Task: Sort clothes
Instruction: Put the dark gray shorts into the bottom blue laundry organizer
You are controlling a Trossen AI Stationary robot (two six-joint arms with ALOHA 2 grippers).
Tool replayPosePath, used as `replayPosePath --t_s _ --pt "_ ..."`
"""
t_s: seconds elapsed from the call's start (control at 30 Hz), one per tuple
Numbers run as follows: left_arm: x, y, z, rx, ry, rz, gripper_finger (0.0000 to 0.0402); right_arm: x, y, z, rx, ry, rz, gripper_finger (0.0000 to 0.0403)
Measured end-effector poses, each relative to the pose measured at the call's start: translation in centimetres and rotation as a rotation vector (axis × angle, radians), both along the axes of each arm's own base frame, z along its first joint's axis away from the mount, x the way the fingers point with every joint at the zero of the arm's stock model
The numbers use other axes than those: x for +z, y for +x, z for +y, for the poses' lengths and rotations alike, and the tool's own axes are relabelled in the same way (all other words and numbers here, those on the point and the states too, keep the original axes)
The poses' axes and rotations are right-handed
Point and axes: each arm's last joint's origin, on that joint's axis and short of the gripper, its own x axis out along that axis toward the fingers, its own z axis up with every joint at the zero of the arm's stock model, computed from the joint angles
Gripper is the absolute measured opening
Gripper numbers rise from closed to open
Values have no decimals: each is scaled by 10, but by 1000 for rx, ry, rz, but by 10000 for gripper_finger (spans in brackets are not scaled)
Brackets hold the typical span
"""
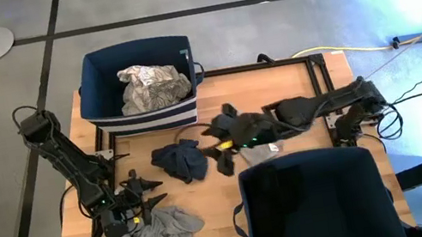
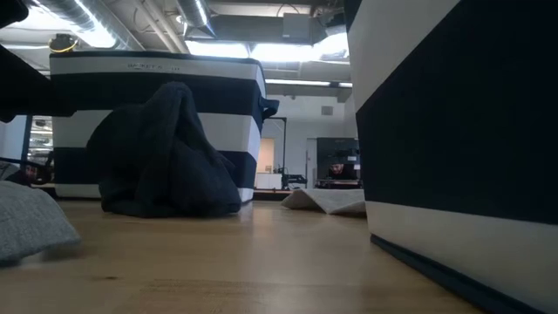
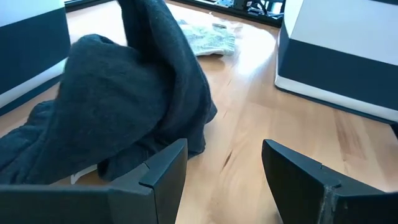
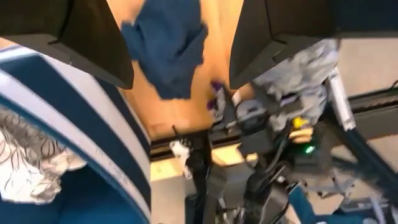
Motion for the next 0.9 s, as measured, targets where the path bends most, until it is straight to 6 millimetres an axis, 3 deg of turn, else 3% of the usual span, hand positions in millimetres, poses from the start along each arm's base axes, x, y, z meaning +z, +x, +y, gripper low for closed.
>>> replayPosePath --t_s 0.43,0.63,0.9 --pt "0 0 0 0 3 1 198 -81 65 -30 51 -42 157 266" --pt "0 0 0 0 1 0 198 -114 81 -36 62 -45 239 266" --pt "0 0 0 0 2 0 198 -142 92 -37 76 -55 299 266"
